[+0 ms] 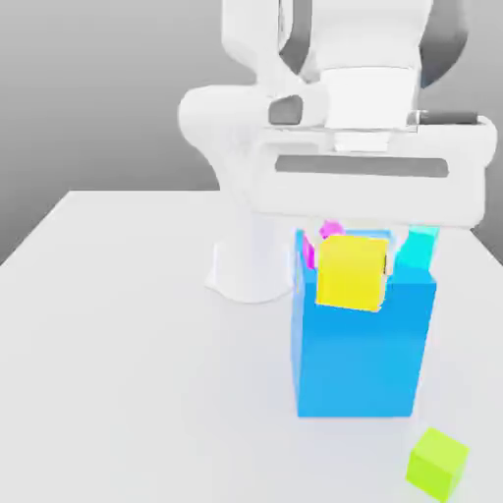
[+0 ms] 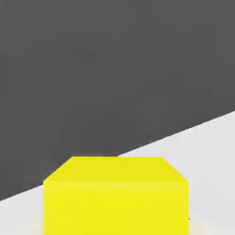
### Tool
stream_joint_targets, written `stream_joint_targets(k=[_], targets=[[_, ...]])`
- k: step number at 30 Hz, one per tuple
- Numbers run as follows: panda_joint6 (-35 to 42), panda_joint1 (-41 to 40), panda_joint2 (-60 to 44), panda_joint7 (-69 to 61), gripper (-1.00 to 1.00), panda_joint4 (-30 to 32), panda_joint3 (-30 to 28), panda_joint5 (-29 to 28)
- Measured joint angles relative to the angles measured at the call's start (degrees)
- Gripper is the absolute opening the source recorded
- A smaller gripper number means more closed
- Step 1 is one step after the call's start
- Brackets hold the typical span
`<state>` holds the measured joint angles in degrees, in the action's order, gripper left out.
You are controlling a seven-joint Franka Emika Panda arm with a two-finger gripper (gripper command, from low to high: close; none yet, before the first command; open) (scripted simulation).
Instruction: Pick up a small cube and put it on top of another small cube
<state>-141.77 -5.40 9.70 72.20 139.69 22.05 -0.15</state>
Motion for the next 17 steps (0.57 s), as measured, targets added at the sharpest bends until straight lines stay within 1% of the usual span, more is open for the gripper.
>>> stream_joint_targets(k=[4,6,8,10,11,16,17], targets=[[-1.8,3.8,-10.2,-4.8,-1.0,-2.3,2.8,-4.1],[-2.7,5.1,-15.9,-7.5,-1.0,-3.5,3.0,-6.4],[-4.8,6.2,-21.6,-8.5,-1.0,-4.4,2.5,-9.2],[-8.4,7.9,-26.7,-6.7,-1.0,-4.9,0.4,-12.9],[-10.3,8.9,-29.0,-5.6,1.0,-5.1,-0.9,-14.6],[-10.3,8.9,-29.0,-5.6,1.0,-5.1,-0.9,-14.6],[-11.2,9.4,-30.1,-5.0,1.0,-5.2,-1.5,-15.4]])
